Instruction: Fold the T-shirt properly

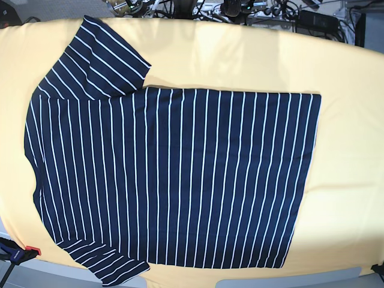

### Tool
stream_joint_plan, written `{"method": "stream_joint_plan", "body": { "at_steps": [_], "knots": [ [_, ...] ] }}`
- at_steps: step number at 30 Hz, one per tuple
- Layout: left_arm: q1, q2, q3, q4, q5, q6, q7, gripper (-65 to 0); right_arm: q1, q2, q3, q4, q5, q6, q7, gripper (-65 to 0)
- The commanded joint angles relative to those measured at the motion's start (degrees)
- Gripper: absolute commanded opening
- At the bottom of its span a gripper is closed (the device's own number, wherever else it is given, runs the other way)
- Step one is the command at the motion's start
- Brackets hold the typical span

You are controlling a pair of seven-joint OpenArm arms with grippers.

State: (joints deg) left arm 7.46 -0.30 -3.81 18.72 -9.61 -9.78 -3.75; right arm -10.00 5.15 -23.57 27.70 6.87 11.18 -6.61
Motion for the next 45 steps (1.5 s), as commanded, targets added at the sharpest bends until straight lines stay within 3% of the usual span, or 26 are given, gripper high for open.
{"method": "stream_joint_plan", "body": {
  "at_steps": [1, 16, 20, 24, 28, 31, 36, 39, 45],
  "knots": [
    [0.13, 0.26, 0.00, 0.39, 0.11, -0.79, -0.96, -65.0, -0.15, 0.24, -0.11, 0.42, 0.09, 0.42, 0.35, -65.0],
    [0.15, 0.26, 0.02, 1.88, 0.13, -0.87, 1.07, -65.0, -0.31, 0.28, -0.11, 0.42, 0.07, 0.39, -0.20, -65.0],
    [0.24, 0.11, 0.02, 3.32, 0.17, -0.87, 6.71, -65.0, -0.31, 0.28, -0.11, 0.42, -0.79, 0.66, -5.44, -65.0],
    [2.84, -0.07, 0.04, 8.37, 0.13, -0.94, 11.85, -65.0, -1.01, 0.31, -0.11, 0.46, -5.55, 3.52, -11.67, -65.0],
    [8.52, -0.83, 0.42, 15.15, -1.75, -0.96, 15.87, -65.0, -4.59, 1.70, -0.11, 2.97, -5.84, 6.27, -14.25, -65.0],
    [13.62, -2.86, 3.61, 20.33, -4.90, -0.87, 18.36, -65.0, -9.29, 3.23, -0.11, 7.69, -5.64, 7.58, -14.36, -65.0],
    [23.87, -7.43, 10.84, 32.09, -4.37, -0.81, 18.84, -65.0, -18.93, 7.04, -0.11, 20.48, -5.27, 8.15, -20.06, -65.0],
    [30.29, -10.99, 14.08, 40.63, -4.37, 1.25, 19.58, -65.0, -25.79, 10.27, -0.11, 31.23, -5.22, 9.05, -22.21, -65.0],
    [42.88, -18.45, 14.75, 59.82, -4.35, 2.60, 22.49, -65.0, -41.38, 16.90, -0.11, 55.67, -5.55, 3.85, -24.61, -65.0]
  ]
}}
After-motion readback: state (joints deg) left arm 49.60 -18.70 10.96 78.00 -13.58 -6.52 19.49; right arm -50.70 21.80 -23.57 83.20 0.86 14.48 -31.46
